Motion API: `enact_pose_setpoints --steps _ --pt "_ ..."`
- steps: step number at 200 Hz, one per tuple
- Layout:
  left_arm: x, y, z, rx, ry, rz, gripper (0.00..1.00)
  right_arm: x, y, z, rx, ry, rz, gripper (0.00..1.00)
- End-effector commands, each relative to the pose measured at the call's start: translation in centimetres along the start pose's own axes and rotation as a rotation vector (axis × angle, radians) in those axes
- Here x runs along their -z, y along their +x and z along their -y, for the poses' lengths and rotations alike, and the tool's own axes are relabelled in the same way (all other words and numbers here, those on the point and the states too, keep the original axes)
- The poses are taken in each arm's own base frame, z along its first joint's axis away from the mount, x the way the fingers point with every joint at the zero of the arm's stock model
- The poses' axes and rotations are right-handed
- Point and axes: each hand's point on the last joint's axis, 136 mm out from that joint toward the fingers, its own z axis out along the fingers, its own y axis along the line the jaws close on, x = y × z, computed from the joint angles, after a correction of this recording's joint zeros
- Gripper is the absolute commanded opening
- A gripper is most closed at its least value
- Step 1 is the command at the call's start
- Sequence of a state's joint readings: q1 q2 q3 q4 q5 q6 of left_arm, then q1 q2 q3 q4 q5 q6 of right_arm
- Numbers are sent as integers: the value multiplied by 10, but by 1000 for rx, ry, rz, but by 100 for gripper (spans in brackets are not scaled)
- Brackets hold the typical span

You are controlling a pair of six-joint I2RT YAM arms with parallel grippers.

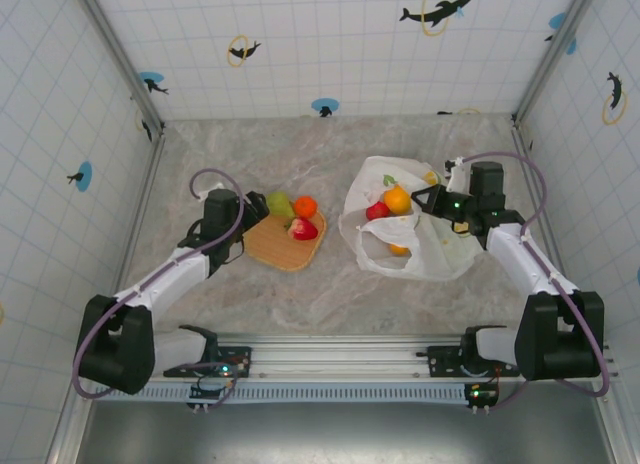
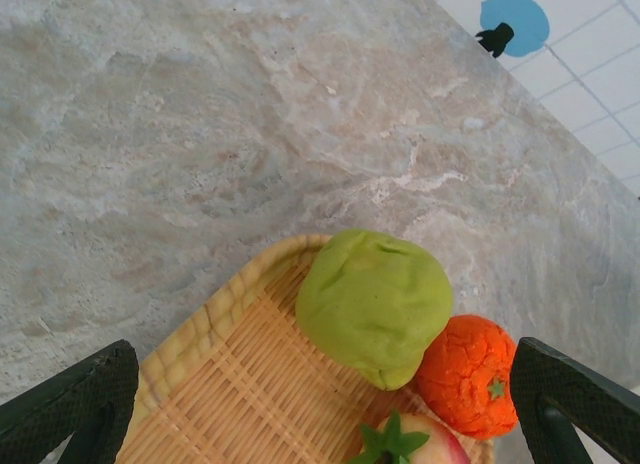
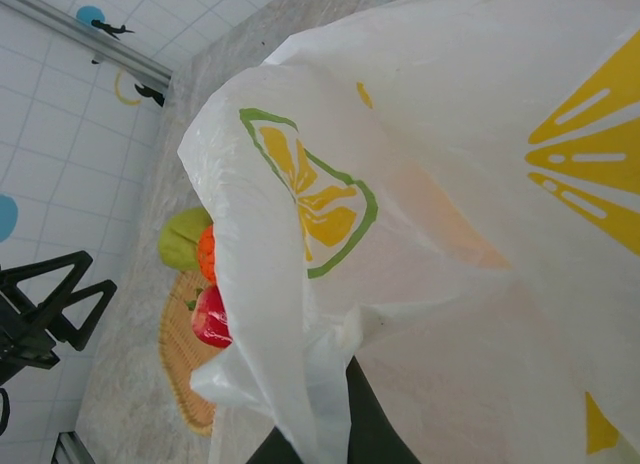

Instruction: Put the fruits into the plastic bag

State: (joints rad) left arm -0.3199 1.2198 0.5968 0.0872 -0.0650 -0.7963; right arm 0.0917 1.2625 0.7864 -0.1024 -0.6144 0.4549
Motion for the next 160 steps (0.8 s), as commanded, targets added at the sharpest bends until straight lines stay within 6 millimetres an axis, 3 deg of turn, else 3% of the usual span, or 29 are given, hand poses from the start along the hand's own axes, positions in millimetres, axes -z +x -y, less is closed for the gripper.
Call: enact_pose_setpoints --steps 1,160 --pt "-1 -3 -5 84 -4 34 97 4 -13 -17 47 -38 29 0" --pt "-18 -6 -16 171 -116 26 95 -6 0 -16 51 -64 2 0"
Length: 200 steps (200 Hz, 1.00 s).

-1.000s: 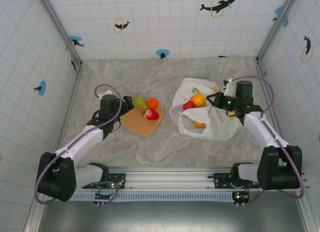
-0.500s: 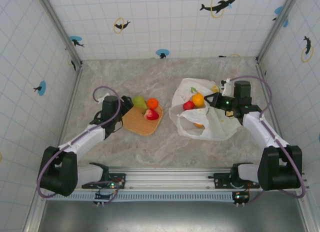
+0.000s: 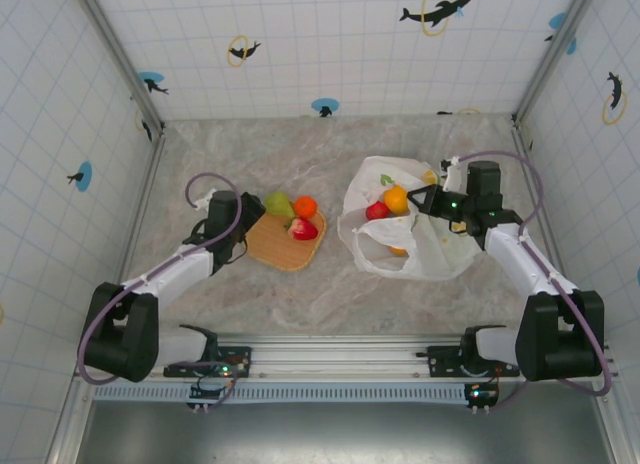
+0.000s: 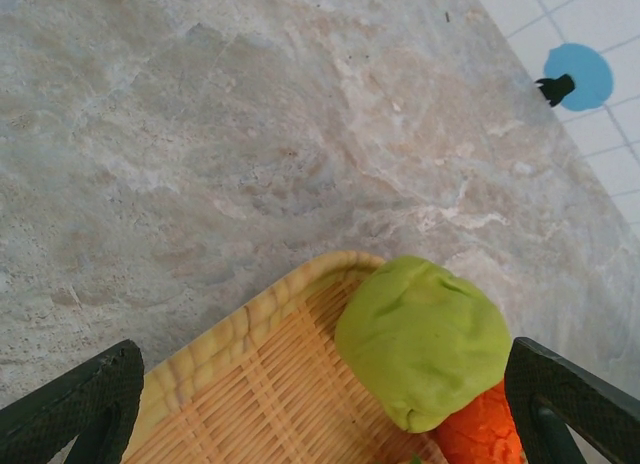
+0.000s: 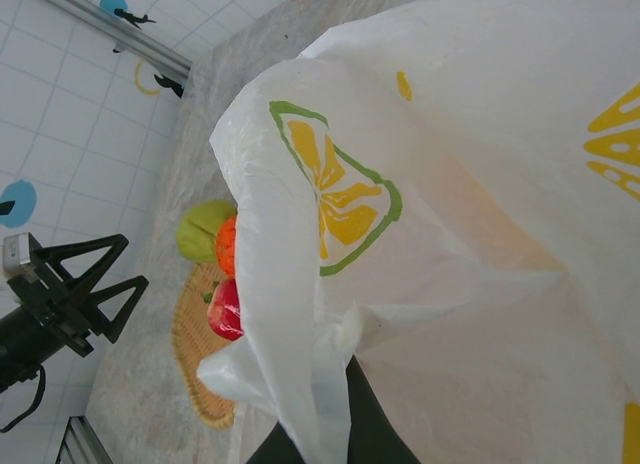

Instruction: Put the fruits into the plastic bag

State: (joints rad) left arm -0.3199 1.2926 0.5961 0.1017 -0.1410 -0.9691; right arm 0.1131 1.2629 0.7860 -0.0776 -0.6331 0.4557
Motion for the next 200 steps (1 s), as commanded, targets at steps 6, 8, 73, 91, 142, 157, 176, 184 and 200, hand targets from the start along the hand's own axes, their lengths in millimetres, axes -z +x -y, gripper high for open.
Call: enact_pose_setpoints --steps 6,8,73,91,142,157,176,184,200 --pt "-5 -9 7 4 -25 3 95 -3 -1 -6 27 -27 7 0" --pt "-6 -9 7 3 -26 0 94 -3 -1 -6 27 -27 7 0" --pt "-33 0 29 17 15 -82 91 -4 0 -8 32 -36 4 0" --pt "-40 6 37 14 28 -111 91 -4 1 -6 30 -32 1 0" --pt "-53 18 49 -9 39 -136 91 -4 0 -6 29 -34 0 0" --pt "-57 22 48 -7 34 -146 92 -4 -1 -7 30 -34 2 0" --pt "-61 28 49 -9 38 -163 92 -4 -1 -6 29 -32 2 0" --pt "-63 30 50 -8 40 -169 92 -5 -1 -5 27 -30 0 0" --pt "-67 34 54 -17 53 -181 91 -6 0 -4 25 -31 -4 0"
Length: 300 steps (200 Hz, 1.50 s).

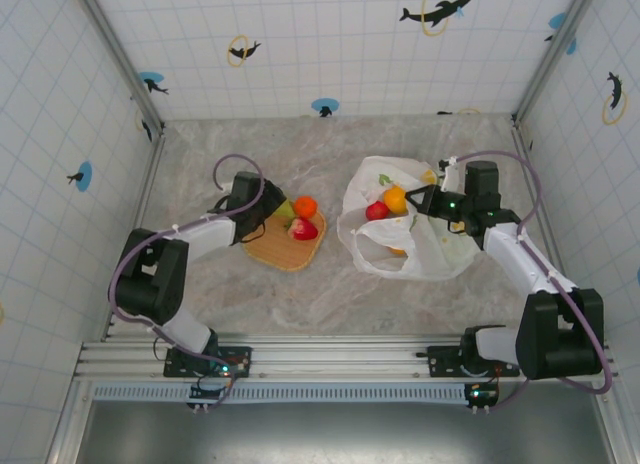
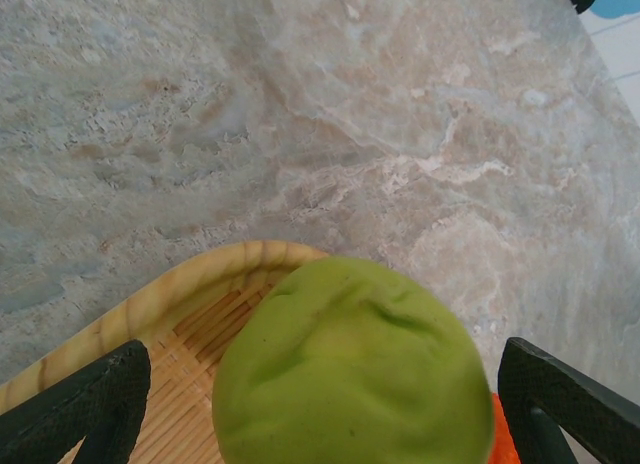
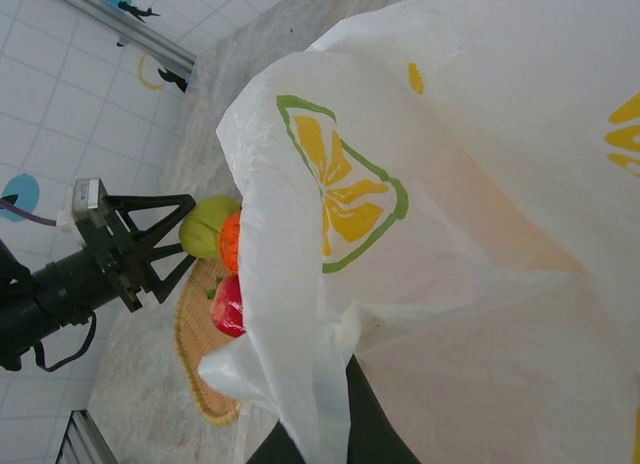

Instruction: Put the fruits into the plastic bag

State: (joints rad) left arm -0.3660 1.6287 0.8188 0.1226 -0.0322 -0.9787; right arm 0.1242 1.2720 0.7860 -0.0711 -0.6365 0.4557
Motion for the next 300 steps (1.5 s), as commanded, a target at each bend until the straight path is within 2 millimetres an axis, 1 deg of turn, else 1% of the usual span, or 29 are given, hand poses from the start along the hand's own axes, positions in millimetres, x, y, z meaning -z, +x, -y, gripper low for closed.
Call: enact_pose_setpoints --steps 1,18,68,83,117,141,162,171,187,197,205,215,218,224,234,248,259,267,279,300 --pt "-6 0 18 8 47 -13 91 -2 -3 -3 22 -23 6 0" --pt "-10 3 21 -1 50 -21 91 -3 -3 -2 20 -21 6 0" --pt "-21 9 17 10 43 -38 86 -4 -1 0 19 -18 0 0" --pt "-20 11 15 12 43 -39 83 -4 -1 2 18 -13 1 0" --pt "-13 11 10 9 43 -19 74 -4 0 2 15 -14 -3 0" --pt "-4 5 7 -2 38 12 68 -5 0 2 15 -15 -3 0" --pt "8 -3 5 -23 25 55 66 -4 0 2 15 -13 -2 0" --pt "16 -8 2 -39 10 84 66 -4 0 3 15 -9 -2 0" --pt "35 -22 -1 -60 -12 160 66 -3 0 3 14 -5 1 0" --pt "51 -31 3 -67 5 208 66 -2 -1 3 13 -1 1 0" --pt "63 -35 10 -81 30 238 65 -2 -2 3 14 2 2 0" --pt "77 -39 26 -108 75 271 65 -2 -2 3 15 4 1 0" --pt "81 -31 38 -134 105 261 65 -2 -2 3 14 6 1 0" --pt "88 -28 53 -163 138 265 65 -2 -2 3 15 8 2 0" --pt "95 -14 79 -214 195 249 65 -2 -3 3 16 11 4 0" --pt "100 12 114 -275 274 209 65 -1 -3 3 16 12 7 0" --pt "99 33 138 -309 339 163 65 -1 -3 2 17 11 8 0" --pt "98 52 155 -334 385 125 64 0 -4 1 17 10 10 0" --pt "95 79 174 -368 442 71 64 0 -4 0 15 7 10 0" --pt "87 124 196 -383 521 -46 64 -1 -2 -5 -17 -35 12 0"
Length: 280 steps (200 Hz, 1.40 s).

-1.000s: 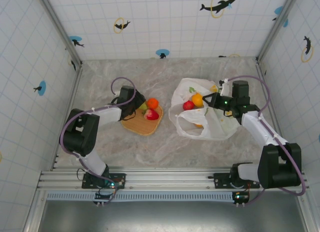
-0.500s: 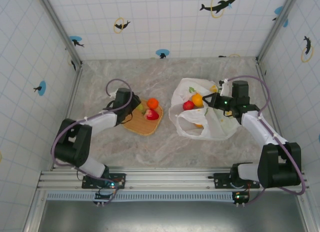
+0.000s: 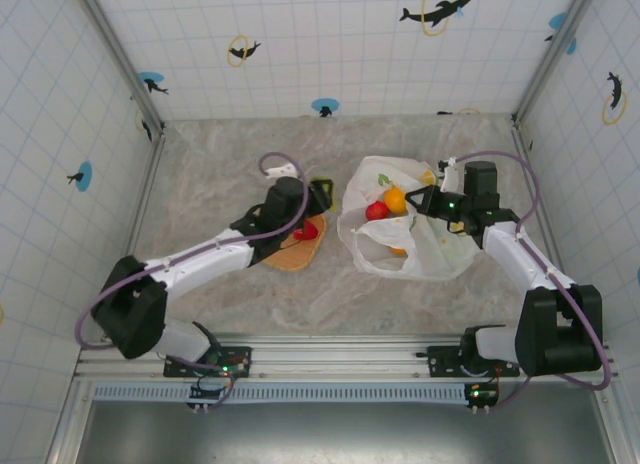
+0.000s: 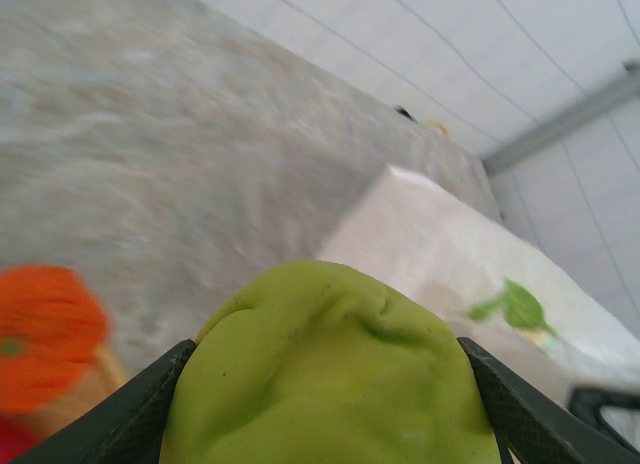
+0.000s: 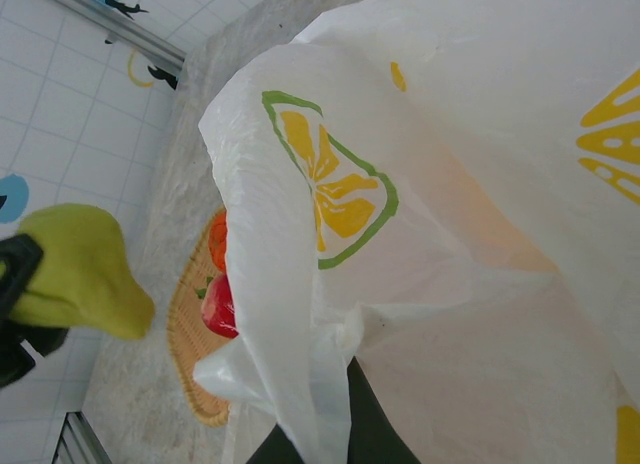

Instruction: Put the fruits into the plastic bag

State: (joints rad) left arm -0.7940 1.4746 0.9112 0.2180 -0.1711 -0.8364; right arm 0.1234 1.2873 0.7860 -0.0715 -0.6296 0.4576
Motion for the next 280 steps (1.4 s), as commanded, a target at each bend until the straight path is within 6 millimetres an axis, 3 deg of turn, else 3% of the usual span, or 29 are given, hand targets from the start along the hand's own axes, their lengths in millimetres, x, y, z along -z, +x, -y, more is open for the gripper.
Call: enact_pose_setpoints --steps 1,18,23,57,112,178,210,280 --pt "-17 29 37 -14 123 -84 64 2 -4 -10 -7 -49 21 0" --pt "-29 57 49 -4 173 -148 63 3 -6 -18 -30 -95 29 0" --pt "-31 52 64 2 208 -143 63 4 -7 -20 -33 -103 35 0" --pt "-45 78 96 40 313 -205 63 12 -21 -38 -36 -143 76 0" --pt "-62 106 125 120 400 -239 64 22 -29 -49 -54 -168 133 0" --pt "-101 129 141 133 417 -232 68 27 -27 -48 -75 -163 157 0" --pt "-119 147 133 135 387 -263 73 26 -25 -45 -80 -155 155 0" --pt "-112 139 124 63 367 -251 91 28 -24 -35 -86 -135 155 0"
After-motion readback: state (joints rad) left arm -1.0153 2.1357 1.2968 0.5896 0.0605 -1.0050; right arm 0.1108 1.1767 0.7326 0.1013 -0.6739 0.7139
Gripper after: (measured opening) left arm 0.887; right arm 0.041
